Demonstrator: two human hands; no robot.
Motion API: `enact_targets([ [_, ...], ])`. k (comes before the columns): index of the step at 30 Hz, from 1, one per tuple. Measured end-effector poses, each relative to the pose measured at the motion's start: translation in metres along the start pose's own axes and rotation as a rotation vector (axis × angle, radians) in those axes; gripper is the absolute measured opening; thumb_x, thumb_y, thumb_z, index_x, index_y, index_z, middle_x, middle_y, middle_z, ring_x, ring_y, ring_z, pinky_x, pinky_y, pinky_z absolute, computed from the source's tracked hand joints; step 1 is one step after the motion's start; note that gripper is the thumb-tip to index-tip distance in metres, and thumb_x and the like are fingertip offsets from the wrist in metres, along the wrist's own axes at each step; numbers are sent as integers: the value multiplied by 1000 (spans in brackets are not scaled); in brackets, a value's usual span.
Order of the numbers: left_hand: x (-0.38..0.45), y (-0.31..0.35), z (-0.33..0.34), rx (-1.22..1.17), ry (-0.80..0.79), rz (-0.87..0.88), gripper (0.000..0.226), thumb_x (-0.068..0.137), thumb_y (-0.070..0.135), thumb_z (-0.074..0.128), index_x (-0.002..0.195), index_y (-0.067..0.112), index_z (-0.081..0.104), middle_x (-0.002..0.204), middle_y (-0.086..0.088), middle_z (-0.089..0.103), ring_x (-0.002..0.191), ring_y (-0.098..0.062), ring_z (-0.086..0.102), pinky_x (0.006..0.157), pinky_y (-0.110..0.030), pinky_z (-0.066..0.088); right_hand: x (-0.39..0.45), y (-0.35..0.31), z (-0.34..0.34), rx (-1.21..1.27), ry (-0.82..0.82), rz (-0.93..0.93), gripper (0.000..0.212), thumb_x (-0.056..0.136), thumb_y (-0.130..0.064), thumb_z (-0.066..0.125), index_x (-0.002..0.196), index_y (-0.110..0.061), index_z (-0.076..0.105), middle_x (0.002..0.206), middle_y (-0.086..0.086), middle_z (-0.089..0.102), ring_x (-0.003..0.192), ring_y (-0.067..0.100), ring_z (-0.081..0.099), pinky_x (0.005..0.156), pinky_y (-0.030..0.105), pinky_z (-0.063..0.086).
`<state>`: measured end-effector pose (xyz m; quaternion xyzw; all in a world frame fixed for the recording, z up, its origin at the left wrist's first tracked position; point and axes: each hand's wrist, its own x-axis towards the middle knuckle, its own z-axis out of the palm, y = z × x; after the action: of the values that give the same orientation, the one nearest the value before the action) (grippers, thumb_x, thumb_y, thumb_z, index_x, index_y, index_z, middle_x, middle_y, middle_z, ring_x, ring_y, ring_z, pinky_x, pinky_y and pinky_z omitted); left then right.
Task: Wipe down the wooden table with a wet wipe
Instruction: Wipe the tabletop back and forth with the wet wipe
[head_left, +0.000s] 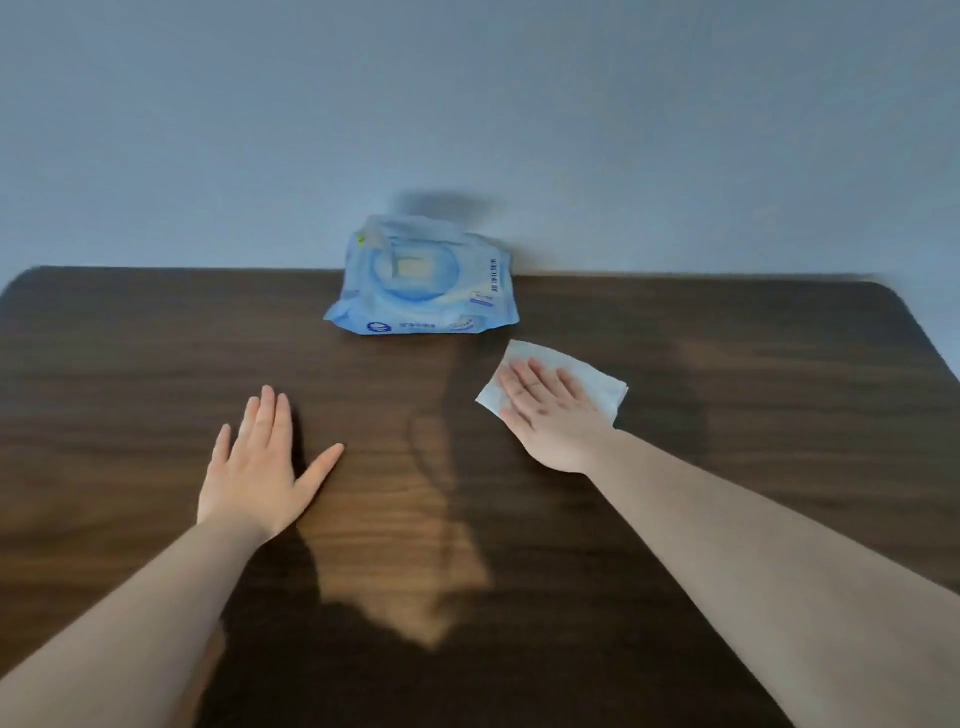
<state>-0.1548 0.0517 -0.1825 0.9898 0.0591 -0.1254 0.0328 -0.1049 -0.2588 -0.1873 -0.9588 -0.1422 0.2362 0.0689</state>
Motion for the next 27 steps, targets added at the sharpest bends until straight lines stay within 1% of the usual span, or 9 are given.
enact_targets([
  [2, -12, -52, 2, 15, -51, -109, 104, 72, 79, 8, 150, 10, -1, 159, -6, -7, 146, -18, -6, 119, -42, 5, 23, -47, 2, -31, -16, -96, 55, 100, -43, 6, 149, -27, -13, 159, -8, -17, 144, 11, -18, 117, 36, -13],
  [4, -27, -97, 6, -4, -60, -217, 108, 69, 83, 10, 149, 11, -3, 159, -5, -8, 146, -18, -7, 119, -42, 4, 46, -92, 5, -67, -22, -174, 55, 100, -43, 7, 149, -26, -12, 159, -7, -16, 145, 12, -18, 117, 38, -12],
  [7, -52, -150, 16, -61, -13, -394, 114, 67, 87, 13, 149, 9, -3, 159, -6, -8, 145, -19, -9, 118, -45, 3, 76, -154, 7, -105, -32, -259, 55, 100, -44, 7, 149, -27, -13, 159, -7, -16, 145, 12, -17, 118, 38, -11],
  [9, -62, -169, 20, -80, 21, -473, 117, 65, 90, 12, 149, 9, -4, 159, -7, -8, 145, -19, -10, 118, -46, 3, 94, -193, 8, -119, -51, -321, 56, 100, -44, 7, 149, -28, -14, 159, -8, -16, 145, 12, -17, 117, 37, -12],
  [12, -62, -176, 24, -83, 60, -480, 119, 65, 91, 8, 149, 9, -3, 160, -6, -6, 146, -18, -9, 118, -44, 3, 121, -248, 8, -148, -58, -417, 55, 100, -44, 8, 150, -27, -11, 159, -8, -15, 145, 13, -15, 115, 36, -12],
  [15, -60, -177, 24, -76, 61, -468, 121, 63, 93, 2, 149, 9, -5, 159, -7, -7, 145, -19, -9, 118, -44, 1, 147, -300, 12, -165, -43, -487, 55, 101, -42, 10, 150, -27, -8, 160, -9, -12, 146, 13, -14, 117, 37, -11],
  [19, -59, -180, 26, -76, 49, -467, 122, 60, 94, -3, 149, 10, -6, 159, -6, -10, 145, -20, -11, 118, -46, 0, 176, -358, 14, -198, -27, -573, 55, 101, -42, 10, 151, -26, -7, 160, -7, -12, 146, 14, -12, 117, 39, -10],
  [24, -59, -183, 28, -103, 75, -457, 119, 61, 94, -1, 148, 13, -7, 158, -4, -12, 145, -21, -13, 118, -47, -2, 203, -420, 21, -259, -3, -624, 56, 101, -44, 8, 151, -25, -7, 160, -4, -12, 147, 17, -11, 117, 41, -8],
  [27, -58, -184, 28, -108, 81, -463, 119, 61, 95, 1, 148, 15, -7, 158, -2, -14, 144, -20, -16, 118, -47, -4, 212, -445, 24, -269, 24, -642, 56, 100, -44, 8, 151, -25, -7, 161, -2, -11, 147, 18, -11, 118, 42, -7],
])
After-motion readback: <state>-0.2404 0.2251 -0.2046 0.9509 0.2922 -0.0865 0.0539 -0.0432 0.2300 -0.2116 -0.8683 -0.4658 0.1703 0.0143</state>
